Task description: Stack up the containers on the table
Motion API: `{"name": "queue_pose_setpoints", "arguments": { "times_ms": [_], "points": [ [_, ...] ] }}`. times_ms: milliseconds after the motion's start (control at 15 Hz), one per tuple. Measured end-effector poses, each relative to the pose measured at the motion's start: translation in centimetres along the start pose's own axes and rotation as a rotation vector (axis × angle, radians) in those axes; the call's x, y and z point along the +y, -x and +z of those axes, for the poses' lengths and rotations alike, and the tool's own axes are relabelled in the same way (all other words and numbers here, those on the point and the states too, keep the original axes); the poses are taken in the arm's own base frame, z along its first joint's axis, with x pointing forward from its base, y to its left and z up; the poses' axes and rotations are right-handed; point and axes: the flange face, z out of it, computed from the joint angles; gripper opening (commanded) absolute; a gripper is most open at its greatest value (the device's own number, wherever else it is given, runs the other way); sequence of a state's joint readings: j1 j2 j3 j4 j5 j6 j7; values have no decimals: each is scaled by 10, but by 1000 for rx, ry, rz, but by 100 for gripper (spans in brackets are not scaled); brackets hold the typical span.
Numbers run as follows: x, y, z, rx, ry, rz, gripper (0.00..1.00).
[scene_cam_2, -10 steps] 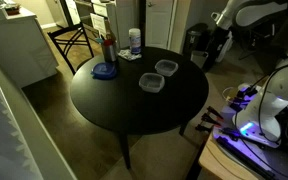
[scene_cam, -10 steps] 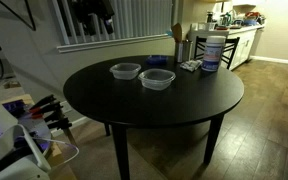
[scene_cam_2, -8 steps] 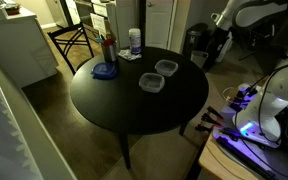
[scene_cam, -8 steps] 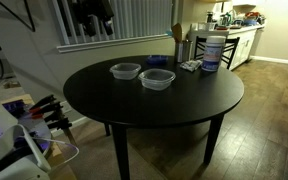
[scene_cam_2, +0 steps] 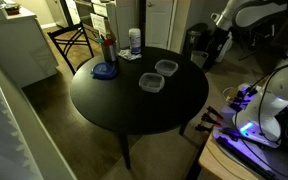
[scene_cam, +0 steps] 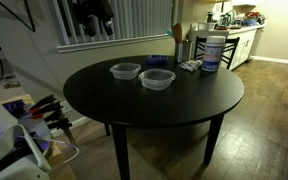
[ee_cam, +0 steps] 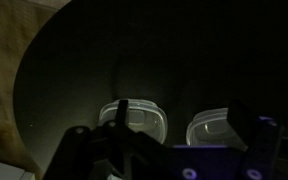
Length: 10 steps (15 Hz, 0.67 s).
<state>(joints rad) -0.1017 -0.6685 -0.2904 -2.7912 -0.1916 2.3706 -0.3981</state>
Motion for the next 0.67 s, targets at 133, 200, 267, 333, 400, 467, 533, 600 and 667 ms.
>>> {"name": "queue_pose_setpoints", "arguments": {
  "times_ms": [133,200,267,333,400,467,533,600,667],
  "points": [
    [1,-2,-2,12,5,2,100],
    [3,-5,-3,31,13,3,100],
    [5,-7,-3,50,22,4,100],
    [7,-11,-2,67,31,6,100],
    [10,-14,1,79,39,9,100],
    [13,-18,5,89,46,11,100],
    [16,-22,10,94,52,14,100],
    [19,-28,17,97,56,17,100],
    [20,-34,24,98,57,18,100]
  ]
}}
